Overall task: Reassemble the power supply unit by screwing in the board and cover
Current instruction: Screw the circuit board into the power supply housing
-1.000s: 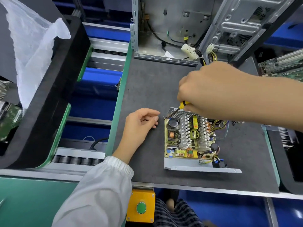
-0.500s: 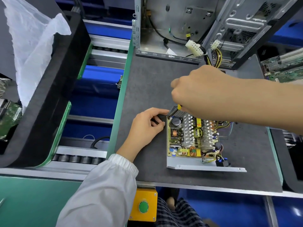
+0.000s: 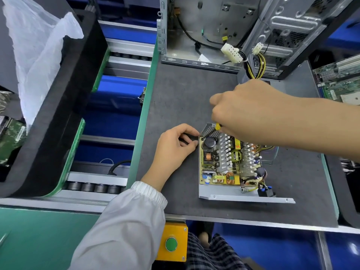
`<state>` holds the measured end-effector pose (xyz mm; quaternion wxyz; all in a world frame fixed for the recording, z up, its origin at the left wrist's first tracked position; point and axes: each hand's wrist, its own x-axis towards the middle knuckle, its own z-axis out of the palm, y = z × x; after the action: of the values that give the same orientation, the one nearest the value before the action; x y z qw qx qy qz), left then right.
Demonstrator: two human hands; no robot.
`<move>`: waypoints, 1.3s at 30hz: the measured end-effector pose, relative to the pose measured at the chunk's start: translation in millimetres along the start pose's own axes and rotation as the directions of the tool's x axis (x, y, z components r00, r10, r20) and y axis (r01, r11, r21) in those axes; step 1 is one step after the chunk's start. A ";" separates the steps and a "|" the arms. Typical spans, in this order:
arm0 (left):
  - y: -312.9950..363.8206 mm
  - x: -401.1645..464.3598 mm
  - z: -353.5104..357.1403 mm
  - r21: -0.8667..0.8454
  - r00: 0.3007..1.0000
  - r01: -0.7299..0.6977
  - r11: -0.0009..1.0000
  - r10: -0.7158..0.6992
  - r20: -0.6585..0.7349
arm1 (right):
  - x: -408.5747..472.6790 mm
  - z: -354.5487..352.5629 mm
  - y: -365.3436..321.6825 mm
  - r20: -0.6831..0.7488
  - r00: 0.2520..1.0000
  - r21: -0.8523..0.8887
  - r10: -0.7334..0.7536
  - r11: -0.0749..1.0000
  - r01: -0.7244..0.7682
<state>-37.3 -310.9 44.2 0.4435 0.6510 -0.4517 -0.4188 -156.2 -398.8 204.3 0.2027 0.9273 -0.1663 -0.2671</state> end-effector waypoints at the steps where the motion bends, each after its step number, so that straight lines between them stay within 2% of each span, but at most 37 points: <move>1: -0.6 0.0 0.0 0.008 1.000 0.002 1.000 -0.002 -0.003 | -0.1 0.3 0.1 -0.003 1.000 0.002 0.002 1.000 -0.002; 29: -2.2 0.3 1.8 0.078 0.999 -0.018 0.997 0.021 -0.042 | 1.6 -13.6 -7.5 0.025 0.999 -0.091 -0.036 0.995 0.038; 39: -2.4 0.2 4.0 0.107 0.997 -0.042 0.993 0.049 -0.064 | 1.3 -18.0 -10.9 0.035 0.999 -0.036 -0.028 0.999 0.029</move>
<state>-40.6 -311.4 40.8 0.4329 0.6767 -0.4729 -0.3620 -142.8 -384.8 212.6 0.2128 0.9211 -0.1516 -0.2886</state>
